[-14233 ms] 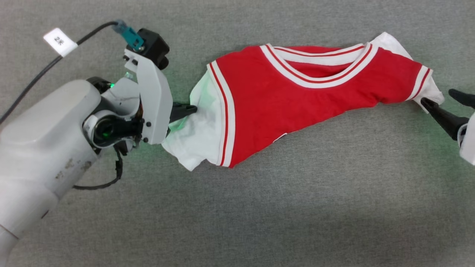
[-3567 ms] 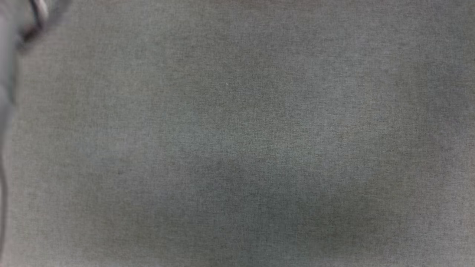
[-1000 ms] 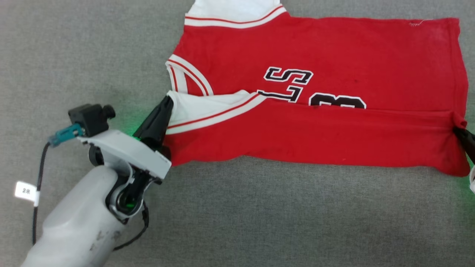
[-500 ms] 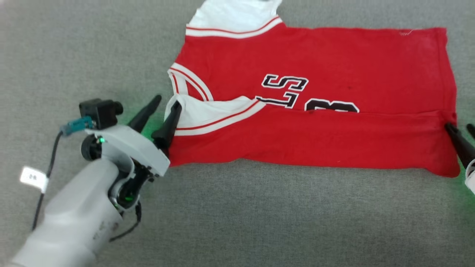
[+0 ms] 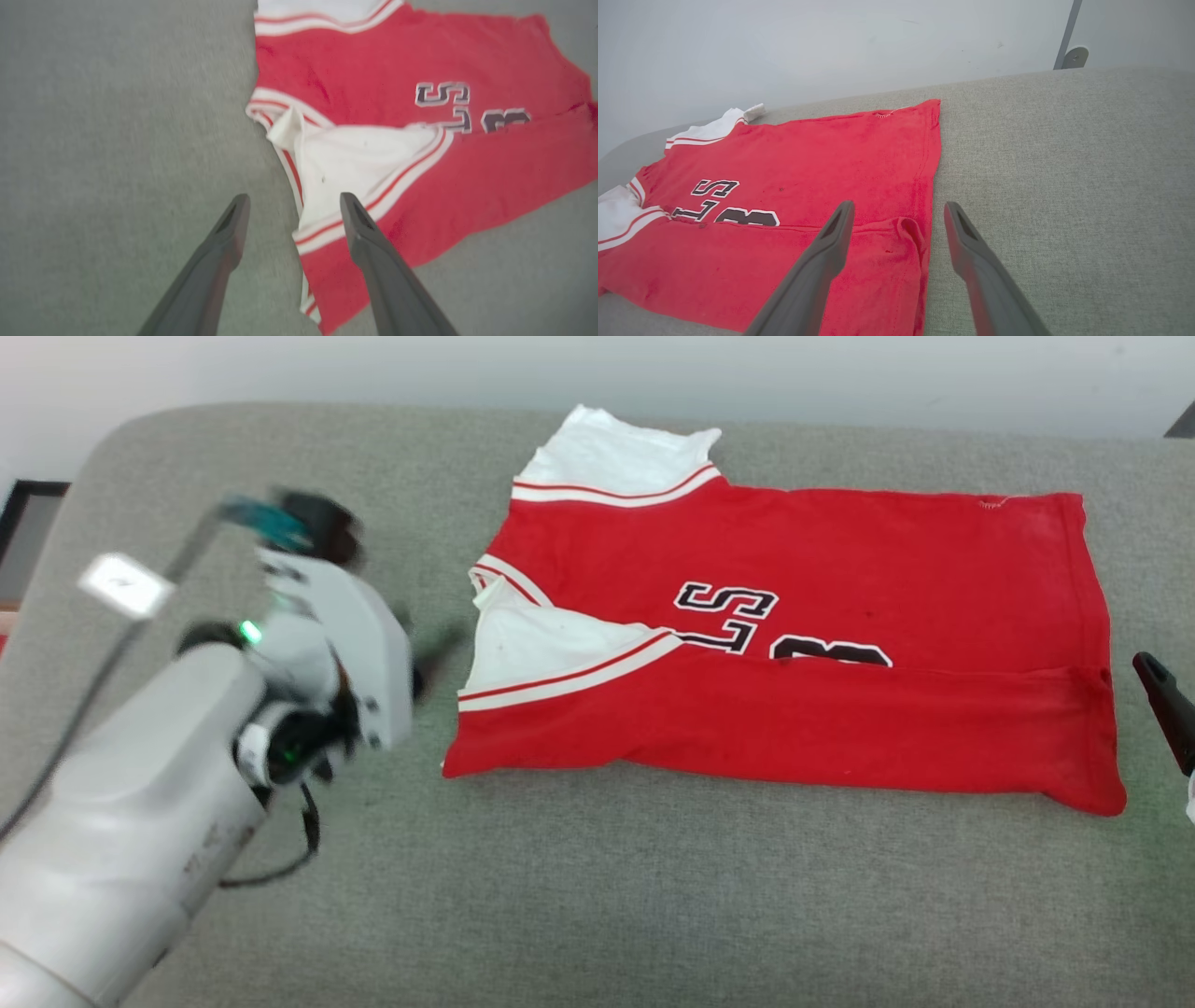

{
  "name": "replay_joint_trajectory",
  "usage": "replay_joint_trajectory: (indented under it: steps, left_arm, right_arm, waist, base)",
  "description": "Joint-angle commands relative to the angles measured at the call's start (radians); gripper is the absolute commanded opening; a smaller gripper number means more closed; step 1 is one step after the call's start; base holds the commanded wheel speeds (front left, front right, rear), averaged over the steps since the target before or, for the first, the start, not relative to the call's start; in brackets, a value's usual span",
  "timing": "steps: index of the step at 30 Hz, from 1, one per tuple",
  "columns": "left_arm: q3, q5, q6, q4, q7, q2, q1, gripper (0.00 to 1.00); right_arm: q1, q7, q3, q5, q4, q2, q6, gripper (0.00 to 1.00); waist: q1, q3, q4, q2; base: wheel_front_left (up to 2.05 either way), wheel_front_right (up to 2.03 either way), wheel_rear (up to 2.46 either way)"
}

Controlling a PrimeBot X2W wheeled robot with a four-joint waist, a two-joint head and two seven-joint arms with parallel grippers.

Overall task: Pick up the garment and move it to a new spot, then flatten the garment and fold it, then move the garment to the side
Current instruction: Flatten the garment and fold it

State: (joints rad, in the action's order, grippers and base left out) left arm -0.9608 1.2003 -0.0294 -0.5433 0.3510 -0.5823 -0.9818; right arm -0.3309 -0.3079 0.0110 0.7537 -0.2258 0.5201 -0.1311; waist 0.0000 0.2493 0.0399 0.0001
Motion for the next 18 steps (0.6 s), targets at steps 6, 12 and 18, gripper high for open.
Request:
replay_joint_trajectory:
  steps: [6,12,18]
  left_arm:
    - [-0.044,0.082,0.1,0.156,0.274,-0.047,0.009,1.0]
    - [-0.043,0.131,0.145,0.201,0.347,-0.076,0.044,1.0]
    - [-0.056,0.154,0.13,0.157,0.353,-0.06,0.089,1.0]
  right_arm:
    - [0.021,-0.016,0.01,-0.007,0.037,-0.014,0.001,1.0]
    - [-0.008,-0.036,0.004,-0.009,0.07,-0.016,0.001,1.0]
    - [-0.019,-0.039,0.013,-0.015,0.083,-0.015,0.001,1.0]
  waist:
    - [0.0,0.021,-0.002,-0.0001]
    - [0.0,0.075,-0.03,-0.0001]
    - [0.0,0.109,-0.05,-0.0001]
  base:
    - [0.0,0.0,0.0]
    - [0.0,0.0,0.0]
    - [0.0,0.0,0.0]
